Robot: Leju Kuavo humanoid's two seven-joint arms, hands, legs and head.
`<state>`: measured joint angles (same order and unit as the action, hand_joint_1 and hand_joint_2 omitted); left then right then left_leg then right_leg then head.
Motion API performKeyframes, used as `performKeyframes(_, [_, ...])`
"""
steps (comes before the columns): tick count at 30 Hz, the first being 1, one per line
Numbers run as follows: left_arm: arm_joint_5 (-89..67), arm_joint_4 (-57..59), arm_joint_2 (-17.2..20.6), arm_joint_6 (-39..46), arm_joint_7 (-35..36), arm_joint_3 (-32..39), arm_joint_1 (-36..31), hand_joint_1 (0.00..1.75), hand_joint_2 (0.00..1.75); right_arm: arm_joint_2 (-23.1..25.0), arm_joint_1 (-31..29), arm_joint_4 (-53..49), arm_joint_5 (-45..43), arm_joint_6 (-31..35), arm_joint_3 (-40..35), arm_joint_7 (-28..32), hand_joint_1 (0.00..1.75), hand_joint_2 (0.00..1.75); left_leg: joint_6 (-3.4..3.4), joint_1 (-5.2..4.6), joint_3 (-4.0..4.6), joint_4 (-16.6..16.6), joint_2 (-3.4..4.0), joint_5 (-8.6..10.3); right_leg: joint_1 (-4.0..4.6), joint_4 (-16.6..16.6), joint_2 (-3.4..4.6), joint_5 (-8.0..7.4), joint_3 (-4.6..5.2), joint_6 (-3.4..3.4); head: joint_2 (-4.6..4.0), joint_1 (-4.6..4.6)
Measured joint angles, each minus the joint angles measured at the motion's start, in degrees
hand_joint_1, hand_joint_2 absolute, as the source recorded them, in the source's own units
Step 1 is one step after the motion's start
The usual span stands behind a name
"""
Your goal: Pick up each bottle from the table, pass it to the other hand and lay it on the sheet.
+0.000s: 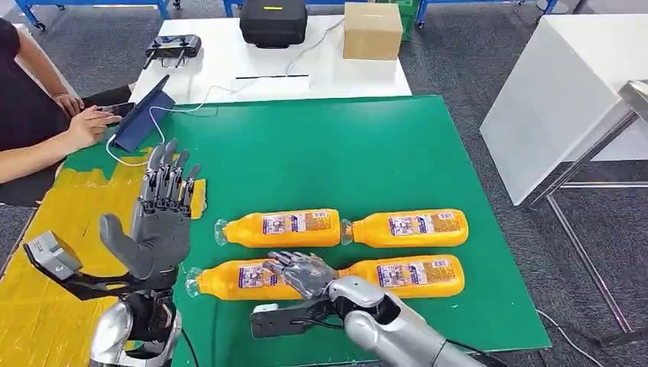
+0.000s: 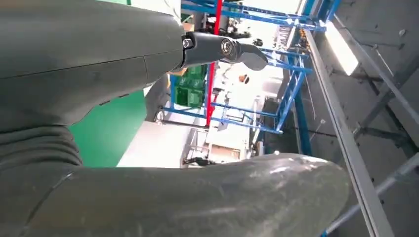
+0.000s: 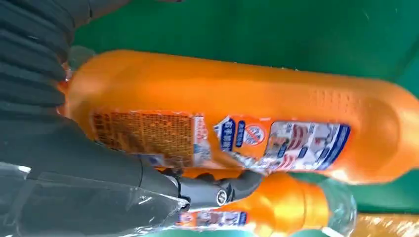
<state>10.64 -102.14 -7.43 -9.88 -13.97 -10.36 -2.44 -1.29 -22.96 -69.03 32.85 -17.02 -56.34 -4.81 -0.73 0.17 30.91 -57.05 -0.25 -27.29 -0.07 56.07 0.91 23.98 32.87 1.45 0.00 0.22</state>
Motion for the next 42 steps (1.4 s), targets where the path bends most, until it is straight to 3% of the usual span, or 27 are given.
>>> performKeyframes(3, [0.15, 0.40, -0.02, -0.07, -0.02, -0.11, -0.32, 0.00, 0.00, 0.31, -1.87, 2.06, 0.07, -2.08, -1.90, 0.04, 0.00, 1.75, 0.00, 0.00, -0.03, 0.00, 0.03, 0.00, 0.00, 0.00, 0.02, 0.00, 0.00, 0.00, 0.00, -0.04])
performKeyframes(4, [0.20, 0.57, -0.06, -0.07, -0.02, -0.18, -0.54, 0.00, 0.00, 0.35, -2.53, 2.70, 0.07, -2.43, -2.52, 0.05, 0.09, 1.75, 0.00, 0.00, -0.05, 0.00, 0.04, 0.00, 0.00, 0.01, 0.01, 0.00, -0.01, 0.00, 0.00, -0.02])
performKeyframes(5, [0.22, 0.75, -0.13, -0.07, -0.02, -0.20, -0.72, 0.00, 0.00, 0.35, -3.07, 3.35, 0.09, -2.58, -3.04, 0.07, 1.69, 1.75, 0.00, 0.00, -0.05, 0.00, 0.04, 0.00, 0.00, 0.00, 0.01, 0.00, -0.02, 0.00, 0.00, -0.02])
performKeyframes(6, [0.22, 0.92, -0.15, -0.07, -0.02, -0.22, -0.86, 0.00, 0.00, 0.37, -3.55, 3.87, 0.09, -2.65, -3.48, 0.20, 1.75, 1.75, 0.00, 0.00, -0.06, 0.00, 0.04, 0.00, 0.00, 0.01, 0.01, 0.00, -0.03, 0.00, 0.00, -0.02])
performKeyframes(18, [1.40, 2.25, -0.17, 0.90, -0.28, -0.68, -2.27, 0.00, 0.00, 1.09, -8.51, 9.67, -2.34, -4.99, -8.66, 2.95, 1.75, 1.75, 0.01, 0.00, -0.30, 0.00, 0.06, -0.01, 0.01, 0.01, 0.04, 0.00, -0.20, 0.00, 0.00, -0.02])
performKeyframes(19, [1.44, 2.28, -0.17, 0.94, -0.30, -0.68, -2.33, 0.00, 1.75, 1.16, -8.60, 9.84, -2.67, -4.99, -8.68, 2.95, 1.75, 1.75, 0.01, 0.00, -0.31, 0.00, 0.06, -0.01, 0.01, 0.01, 0.04, 0.00, -0.21, 0.00, 0.00, -0.02])
performKeyframes(23, [1.49, 2.54, -0.17, 2.39, -0.52, -0.64, -2.56, 0.00, 1.75, 1.53, -8.67, 10.54, -4.72, -4.14, -8.64, 2.62, 1.75, 1.75, 0.01, 0.00, -0.36, 0.00, 0.06, -0.01, 0.01, 0.01, 0.04, 0.00, -0.26, 0.00, 0.00, -0.02])
performKeyframes(29, [0.79, 2.95, -0.17, 4.97, -0.50, -0.42, -2.55, 0.00, 1.75, 2.12, -6.80, 11.04, -6.16, 2.89, -7.50, 0.00, 1.75, 1.75, 0.01, 0.00, -0.40, 0.00, 0.06, 0.00, 0.01, 0.00, 0.03, 0.00, -0.32, -0.01, 0.00, -0.02])
performKeyframes(32, [-0.56, 2.91, -0.17, 8.80, -0.50, 0.63, -1.92, 0.00, 1.75, 2.38, -2.97, 9.24, -6.67, 12.66, -3.86, -0.52, 1.75, 1.75, 0.01, 0.01, -0.39, 0.01, 0.00, 0.00, 0.01, 0.00, 0.00, 0.00, -0.36, -0.01, 0.00, -0.02])
performKeyframes(36, [-2.03, 2.23, -0.17, 14.81, -0.33, 3.41, 0.11, 0.00, 1.75, 1.97, 5.07, 1.09, -4.05, 20.41, 3.03, -0.20, 1.75, 1.75, 0.02, 0.03, -0.22, 0.01, -0.01, 0.01, 0.01, 0.03, 0.00, 0.00, -0.22, 0.00, 0.00, -0.02])
performKeyframes(42, [-1.03, 1.86, -0.17, 16.31, 0.59, 5.75, 2.17, 0.00, 1.75, 2.01, 12.19, -11.29, -2.67, 22.90, 10.13, 0.41, 1.75, 1.75, 0.02, 0.02, 0.06, 0.01, -0.01, 0.00, 0.01, 0.03, -0.01, 0.01, 0.05, 0.00, 0.00, -0.02])
